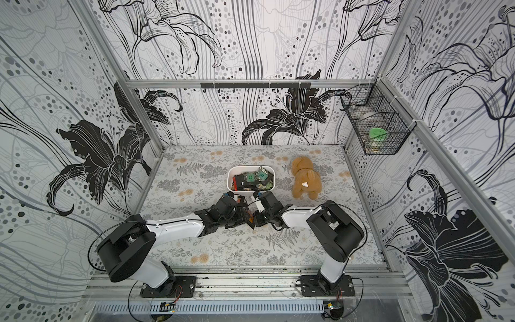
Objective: Put the tea bags into the storage box
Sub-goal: Pick up the tea bag from the center of the board, then place the tea bag in the storage box.
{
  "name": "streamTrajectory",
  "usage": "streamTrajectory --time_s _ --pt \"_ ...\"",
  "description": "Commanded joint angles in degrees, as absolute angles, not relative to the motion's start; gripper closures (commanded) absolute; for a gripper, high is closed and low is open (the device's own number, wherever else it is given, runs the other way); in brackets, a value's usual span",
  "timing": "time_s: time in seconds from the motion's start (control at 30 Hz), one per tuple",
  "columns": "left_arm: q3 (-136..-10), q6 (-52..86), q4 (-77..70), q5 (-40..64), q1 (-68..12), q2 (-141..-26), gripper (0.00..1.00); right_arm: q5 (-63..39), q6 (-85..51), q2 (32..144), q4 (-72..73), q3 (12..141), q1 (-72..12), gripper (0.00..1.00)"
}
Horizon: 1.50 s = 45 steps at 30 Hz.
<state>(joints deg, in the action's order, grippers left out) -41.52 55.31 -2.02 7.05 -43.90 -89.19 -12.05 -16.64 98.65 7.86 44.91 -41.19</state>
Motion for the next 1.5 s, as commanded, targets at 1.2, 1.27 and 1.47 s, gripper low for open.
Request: streamTrajectory --time_s 1.2,1.27,1.47 --pt "-52.8 45.7 14.2 -5.4 -42.0 -83.3 1.00 20.1 -24.5 73.6 8.7 31.3 -40.7 0.76" --pt "-57.1 44.3 15.8 -5.2 -40.6 -85.4 1.00 21.4 -25.1 71.8 8.5 30.4 -40.5 0.75" --pt "-73.5 41.6 18.6 -7.6 -37.6 -97.6 1.00 20.6 -25.3 70.4 8.1 30.2 -39.3 0.62"
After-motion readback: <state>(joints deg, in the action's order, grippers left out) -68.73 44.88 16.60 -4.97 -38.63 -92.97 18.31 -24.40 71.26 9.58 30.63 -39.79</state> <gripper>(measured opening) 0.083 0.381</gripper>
